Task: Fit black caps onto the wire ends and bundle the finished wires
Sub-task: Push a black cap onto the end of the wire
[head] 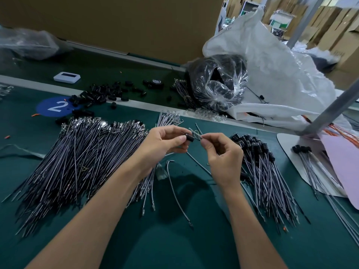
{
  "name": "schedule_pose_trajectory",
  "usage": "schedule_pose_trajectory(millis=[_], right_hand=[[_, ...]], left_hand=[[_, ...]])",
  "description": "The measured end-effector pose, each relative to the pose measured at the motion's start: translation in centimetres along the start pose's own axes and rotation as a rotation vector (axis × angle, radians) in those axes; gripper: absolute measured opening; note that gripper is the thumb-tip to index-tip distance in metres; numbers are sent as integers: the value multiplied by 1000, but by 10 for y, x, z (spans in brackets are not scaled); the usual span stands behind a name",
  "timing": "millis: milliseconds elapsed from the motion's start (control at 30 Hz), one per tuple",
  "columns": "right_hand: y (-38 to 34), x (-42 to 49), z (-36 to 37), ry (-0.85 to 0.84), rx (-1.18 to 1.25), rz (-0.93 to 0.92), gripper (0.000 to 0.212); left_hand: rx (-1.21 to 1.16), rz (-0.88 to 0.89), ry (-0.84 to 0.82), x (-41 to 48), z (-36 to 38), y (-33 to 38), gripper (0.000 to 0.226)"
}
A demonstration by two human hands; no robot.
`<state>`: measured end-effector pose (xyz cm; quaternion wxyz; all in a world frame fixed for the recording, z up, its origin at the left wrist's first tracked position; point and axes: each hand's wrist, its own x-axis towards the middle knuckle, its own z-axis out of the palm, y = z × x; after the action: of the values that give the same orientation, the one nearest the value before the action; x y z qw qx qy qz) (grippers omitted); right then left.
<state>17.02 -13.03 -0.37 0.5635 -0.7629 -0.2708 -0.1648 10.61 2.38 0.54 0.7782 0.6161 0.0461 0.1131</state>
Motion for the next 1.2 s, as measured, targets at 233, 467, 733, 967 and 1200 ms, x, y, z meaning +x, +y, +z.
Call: schedule_pose_trajectory(millis=[233, 467, 733, 967, 1200], right_hand=[[-3, -2, 3, -9, 36, 3, 15], [-8, -4, 2, -15, 174, 185, 12], [-6, -5, 2, -49, -36, 100, 7], [-6, -4, 1, -44, -59, 66, 11], [-7, -5, 3, -42, -59, 46, 8]], left_hand=[[-133, -41, 68, 0, 11, -5, 13], [-389, 26, 217, 3, 4, -3, 16], [-454, 75, 233, 2, 4, -3, 18], [-493, 85, 236, 1, 2, -2, 20], [-440, 46, 195, 0, 12, -4, 25]])
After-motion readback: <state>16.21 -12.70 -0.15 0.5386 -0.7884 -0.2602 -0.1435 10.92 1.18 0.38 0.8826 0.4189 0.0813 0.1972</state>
